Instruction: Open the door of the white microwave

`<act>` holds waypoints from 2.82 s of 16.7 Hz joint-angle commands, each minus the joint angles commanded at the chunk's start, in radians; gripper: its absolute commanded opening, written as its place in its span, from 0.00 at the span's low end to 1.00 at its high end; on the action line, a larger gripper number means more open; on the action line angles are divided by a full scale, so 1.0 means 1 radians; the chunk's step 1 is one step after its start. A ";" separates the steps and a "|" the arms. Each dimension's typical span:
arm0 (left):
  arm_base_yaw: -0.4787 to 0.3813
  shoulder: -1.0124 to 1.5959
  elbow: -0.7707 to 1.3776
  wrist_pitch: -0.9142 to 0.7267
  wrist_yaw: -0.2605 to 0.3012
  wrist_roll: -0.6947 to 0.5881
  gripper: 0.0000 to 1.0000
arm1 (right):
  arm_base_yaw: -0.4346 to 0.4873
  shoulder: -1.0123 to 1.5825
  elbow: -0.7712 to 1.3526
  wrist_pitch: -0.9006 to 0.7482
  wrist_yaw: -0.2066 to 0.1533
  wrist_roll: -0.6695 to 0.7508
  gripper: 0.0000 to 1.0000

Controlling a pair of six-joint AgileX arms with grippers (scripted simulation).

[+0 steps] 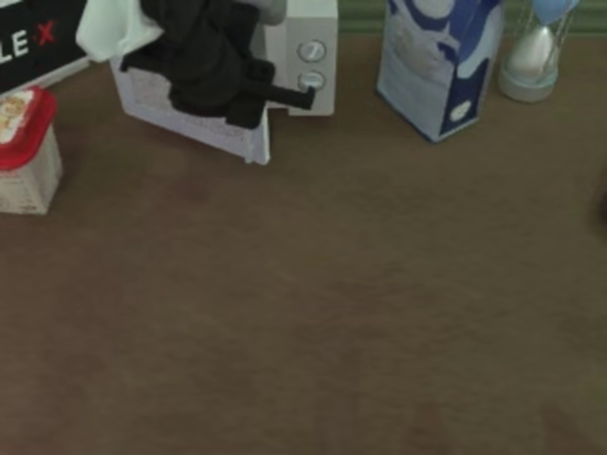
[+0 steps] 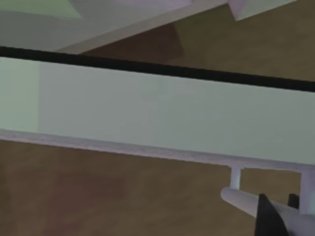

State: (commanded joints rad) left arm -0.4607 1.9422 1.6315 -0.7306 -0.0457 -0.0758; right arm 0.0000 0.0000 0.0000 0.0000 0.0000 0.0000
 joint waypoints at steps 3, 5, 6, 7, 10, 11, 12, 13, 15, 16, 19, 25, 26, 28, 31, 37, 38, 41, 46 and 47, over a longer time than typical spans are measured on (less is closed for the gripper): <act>0.000 0.000 0.000 0.000 0.000 0.000 0.00 | 0.000 0.000 0.000 0.000 0.000 0.000 1.00; 0.000 0.000 0.000 0.000 0.000 0.000 0.00 | 0.000 0.000 0.000 0.000 0.000 0.000 1.00; 0.000 0.000 0.000 0.000 0.000 0.000 0.00 | 0.000 0.000 0.000 0.000 0.000 0.000 1.00; 0.000 0.000 0.000 0.000 0.000 0.000 0.00 | 0.000 0.000 0.000 0.000 0.000 0.000 1.00; 0.000 0.000 0.000 0.000 0.000 0.000 0.00 | 0.000 0.000 0.000 0.000 0.000 0.000 1.00; 0.000 0.000 0.000 0.000 0.000 0.000 0.00 | 0.000 0.000 0.000 0.000 0.000 0.000 1.00; 0.000 0.000 0.000 0.000 0.000 0.000 0.00 | 0.000 0.000 0.000 0.000 0.000 0.000 1.00; 0.000 0.000 0.000 0.000 0.000 0.000 0.00 | 0.000 0.000 0.000 0.000 0.000 0.000 1.00; -0.007 0.001 -0.006 0.001 0.010 -0.003 0.00 | 0.000 0.000 0.000 0.000 0.000 0.000 1.00; -0.004 -0.006 -0.013 0.004 0.015 0.009 0.00 | 0.000 0.000 0.000 0.000 0.000 0.000 1.00; 0.017 -0.036 -0.052 0.014 0.039 0.060 0.00 | 0.000 0.000 0.000 0.000 0.000 0.000 1.00; 0.025 -0.051 -0.070 0.020 0.051 0.088 0.00 | 0.000 0.000 0.000 0.000 0.000 0.000 1.00; 0.025 -0.051 -0.070 0.020 0.051 0.088 0.00 | 0.000 0.000 0.000 0.000 0.000 0.000 1.00; 0.025 -0.051 -0.070 0.020 0.051 0.088 0.00 | 0.000 0.000 0.000 0.000 0.000 0.000 1.00; 0.025 -0.051 -0.070 0.020 0.051 0.088 0.00 | 0.000 0.000 0.000 0.000 0.000 0.000 1.00; 0.025 -0.051 -0.070 0.020 0.051 0.088 0.00 | 0.000 0.000 0.000 0.000 0.000 0.000 1.00; 0.025 -0.051 -0.070 0.020 0.051 0.088 0.00 | 0.000 0.000 0.000 0.000 0.000 0.000 1.00; 0.025 -0.051 -0.070 0.020 0.051 0.088 0.00 | 0.000 0.000 0.000 0.000 0.000 0.000 1.00; 0.018 -0.049 -0.074 0.020 0.060 0.081 0.00 | 0.000 0.000 0.000 0.000 0.000 0.000 1.00; 0.019 -0.051 -0.075 0.021 0.061 0.085 0.00 | 0.000 0.000 0.000 0.000 0.000 0.000 1.00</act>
State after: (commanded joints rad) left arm -0.4419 1.8916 1.5563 -0.7100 0.0158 0.0092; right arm 0.0000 0.0000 0.0000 0.0000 0.0000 0.0000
